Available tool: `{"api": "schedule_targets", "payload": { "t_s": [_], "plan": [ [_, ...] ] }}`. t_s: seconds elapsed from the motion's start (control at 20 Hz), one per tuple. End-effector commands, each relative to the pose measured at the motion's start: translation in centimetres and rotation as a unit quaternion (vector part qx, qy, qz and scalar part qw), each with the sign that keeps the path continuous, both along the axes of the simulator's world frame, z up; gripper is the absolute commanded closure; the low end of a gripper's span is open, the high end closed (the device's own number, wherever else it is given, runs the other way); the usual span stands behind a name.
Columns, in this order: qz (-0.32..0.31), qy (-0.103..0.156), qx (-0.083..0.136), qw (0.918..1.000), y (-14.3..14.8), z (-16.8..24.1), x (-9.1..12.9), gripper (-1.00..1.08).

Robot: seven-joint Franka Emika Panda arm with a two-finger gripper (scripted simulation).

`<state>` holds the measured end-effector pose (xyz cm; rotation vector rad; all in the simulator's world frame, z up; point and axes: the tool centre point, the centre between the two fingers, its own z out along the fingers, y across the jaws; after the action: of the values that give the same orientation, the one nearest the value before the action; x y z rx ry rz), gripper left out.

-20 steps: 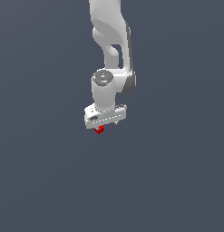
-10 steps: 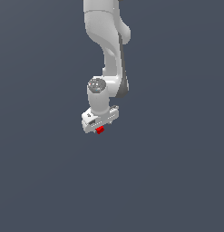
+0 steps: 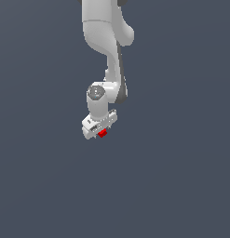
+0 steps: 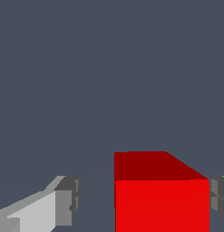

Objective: Pick up the red cube and move it to a goal position.

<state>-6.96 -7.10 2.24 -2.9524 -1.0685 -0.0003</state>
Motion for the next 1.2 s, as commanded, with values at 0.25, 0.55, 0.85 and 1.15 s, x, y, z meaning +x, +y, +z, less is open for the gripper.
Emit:
{"api": "schedule_targets", "payload": {
  "t_s": [0.25, 0.55, 0.85, 1.15],
  "plan": [
    [0.011, 0.000, -0.001, 0.9999, -0.33, -0.41, -0.03, -0.92],
    [0.007, 0.000, -0.001, 1.0000, -0.22, -0.24, 0.05, 1.08],
    [0.007, 0.000, -0.001, 1.0000, -0.22, -0.24, 0.05, 1.08],
    [0.007, 0.000, -0.001, 1.0000, -0.17, -0.21, 0.22, 1.08]
  ]
}}
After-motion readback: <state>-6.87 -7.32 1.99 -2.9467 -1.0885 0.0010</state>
